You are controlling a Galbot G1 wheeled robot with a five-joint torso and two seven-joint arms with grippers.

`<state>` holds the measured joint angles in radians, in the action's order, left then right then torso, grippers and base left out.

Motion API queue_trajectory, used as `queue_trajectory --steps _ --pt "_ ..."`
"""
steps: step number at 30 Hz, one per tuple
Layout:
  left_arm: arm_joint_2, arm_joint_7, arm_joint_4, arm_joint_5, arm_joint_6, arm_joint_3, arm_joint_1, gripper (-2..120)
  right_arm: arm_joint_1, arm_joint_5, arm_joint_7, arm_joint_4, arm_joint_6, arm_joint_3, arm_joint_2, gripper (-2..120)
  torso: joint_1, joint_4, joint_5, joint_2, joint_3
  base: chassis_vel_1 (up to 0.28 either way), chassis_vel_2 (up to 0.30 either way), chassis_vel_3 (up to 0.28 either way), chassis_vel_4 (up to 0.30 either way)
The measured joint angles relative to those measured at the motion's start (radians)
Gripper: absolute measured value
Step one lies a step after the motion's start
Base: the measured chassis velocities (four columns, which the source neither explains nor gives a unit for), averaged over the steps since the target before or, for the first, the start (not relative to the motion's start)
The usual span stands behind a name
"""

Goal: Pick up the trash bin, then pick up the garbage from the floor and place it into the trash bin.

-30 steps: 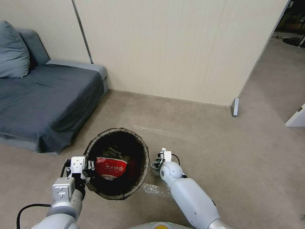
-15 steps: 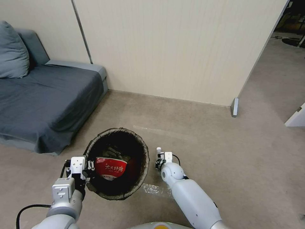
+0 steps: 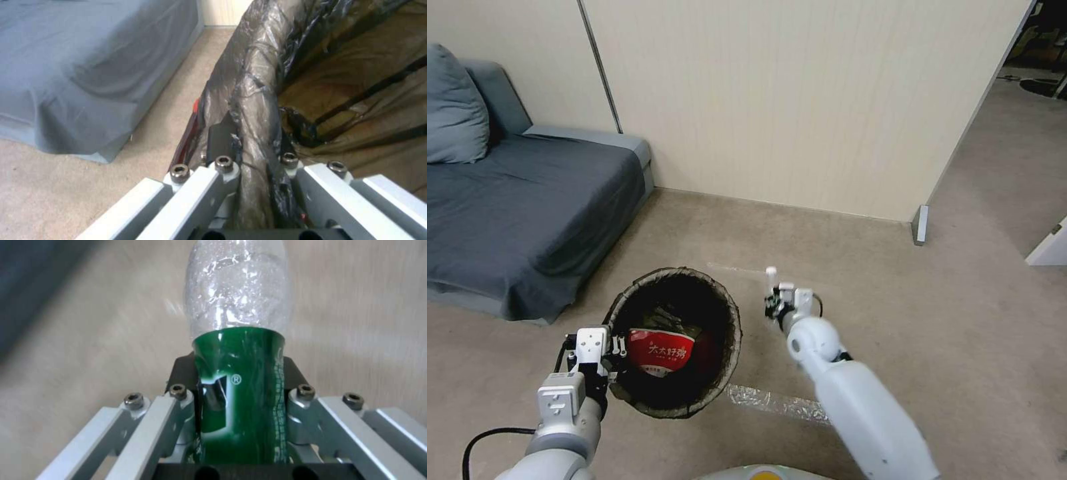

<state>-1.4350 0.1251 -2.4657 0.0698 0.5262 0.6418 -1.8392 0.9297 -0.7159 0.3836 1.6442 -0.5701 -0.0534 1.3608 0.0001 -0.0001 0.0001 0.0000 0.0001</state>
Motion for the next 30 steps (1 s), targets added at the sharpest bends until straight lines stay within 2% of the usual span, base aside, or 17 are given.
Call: queue_trajectory --steps 3,5,9,13,14,18,23,30 --pt "0.0 0.0 -0.002 0.0 0.0 0.0 -0.003 1 -0.009 -0.005 -0.02 0.078 -0.006 -0.01 -0.023 21 0.0 0.0001 0.0 0.0 0.0 0.0 0.0 0.0 0.0" --pt "0.002 0.0 -0.006 0.001 0.001 0.002 -0.01 1 -0.02 -0.027 -0.06 0.172 -0.028 -0.016 -0.056 21 0.0 0.0001 0.0 0.0 0.0 0.0 0.0 0.0 0.0" --pt "0.004 0.0 -0.01 0.003 0.002 0.004 -0.014 1 -0.028 -0.088 -0.091 0.255 -0.062 -0.016 -0.095 21 0.0 0.0001 0.0 0.0 0.0 0.0 0.0 0.0 0.0" --pt "0.006 0.0 -0.013 0.004 0.002 0.003 -0.023 1 -0.055 -0.196 -0.129 0.408 -0.104 0.003 -0.198 21 0.0 0.0001 0.0 0.0 0.0 0.0 0.0 0.0 0.0" --pt "0.006 0.0 -0.013 0.004 0.002 0.003 -0.023 1 -0.055 -0.196 -0.129 0.408 -0.104 0.003 -0.198 21 0.0 0.0001 0.0 0.0 0.0 0.0 0.0 0.0 0.0" --pt "0.007 0.0 -0.015 0.004 0.006 -0.002 -0.03 1 -0.091 -0.297 -0.149 0.546 -0.139 0.039 -0.311 21 0.0 0.0 -0.0001 0.0 0.0 0.0 0.0 0.0 0.0" --pt "0.009 0.0 -0.015 0.005 0.009 -0.004 -0.031 1 -0.116 -0.333 -0.156 0.616 -0.152 0.088 -0.357 21 0.0 0.0 0.0 0.0 0.0 0.0 0.0 0.0 0.0" --pt "0.008 0.0 -0.015 0.005 0.015 -0.01 -0.029 1 -0.16 -0.385 -0.113 0.687 -0.165 0.237 -0.375 21 0.0 0.0001 -0.0001 0.0 0.0 0.0 0.0 0.0 0.0"
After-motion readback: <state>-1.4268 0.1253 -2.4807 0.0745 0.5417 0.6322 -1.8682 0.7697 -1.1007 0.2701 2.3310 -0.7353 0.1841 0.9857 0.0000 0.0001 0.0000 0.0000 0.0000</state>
